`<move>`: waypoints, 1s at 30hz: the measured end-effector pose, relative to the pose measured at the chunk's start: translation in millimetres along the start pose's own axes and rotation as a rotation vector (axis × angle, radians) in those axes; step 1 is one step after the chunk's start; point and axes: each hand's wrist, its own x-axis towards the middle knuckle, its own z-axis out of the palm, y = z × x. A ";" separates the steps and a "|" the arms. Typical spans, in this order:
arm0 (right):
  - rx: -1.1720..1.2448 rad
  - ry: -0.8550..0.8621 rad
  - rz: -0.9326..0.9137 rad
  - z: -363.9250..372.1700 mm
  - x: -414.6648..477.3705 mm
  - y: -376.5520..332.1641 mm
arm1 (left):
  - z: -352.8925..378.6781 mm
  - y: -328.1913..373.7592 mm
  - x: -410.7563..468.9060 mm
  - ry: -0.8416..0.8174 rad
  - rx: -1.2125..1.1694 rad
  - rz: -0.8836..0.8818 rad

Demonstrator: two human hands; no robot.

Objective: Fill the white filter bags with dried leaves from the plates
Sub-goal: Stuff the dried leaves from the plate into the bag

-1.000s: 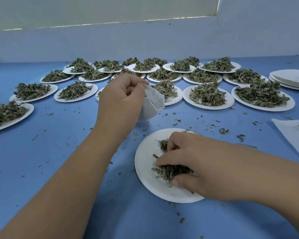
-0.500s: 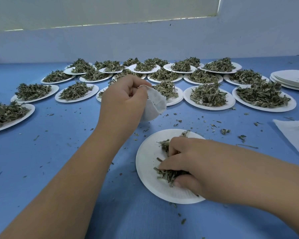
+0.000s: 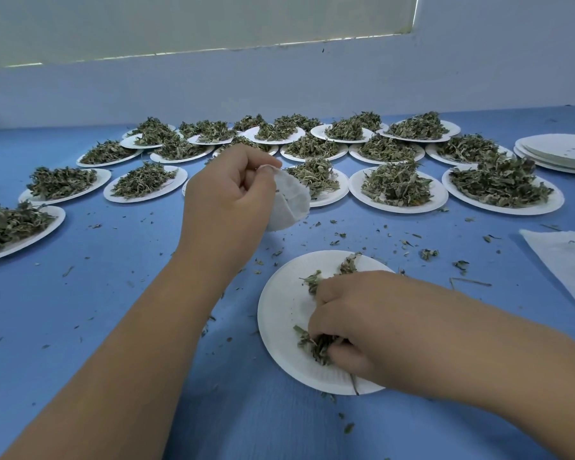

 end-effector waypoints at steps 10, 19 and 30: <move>0.548 0.225 -0.002 -3.8 -7.4 29.5 | -2.0 1.9 -0.7 -0.003 0.029 0.027; 1.074 0.330 -0.056 -19.8 -14.2 62.2 | -1.0 4.9 -4.3 -0.083 0.109 0.078; 1.538 0.421 -0.157 -22.1 -9.6 74.1 | 2.0 11.0 -11.5 -0.227 0.191 0.166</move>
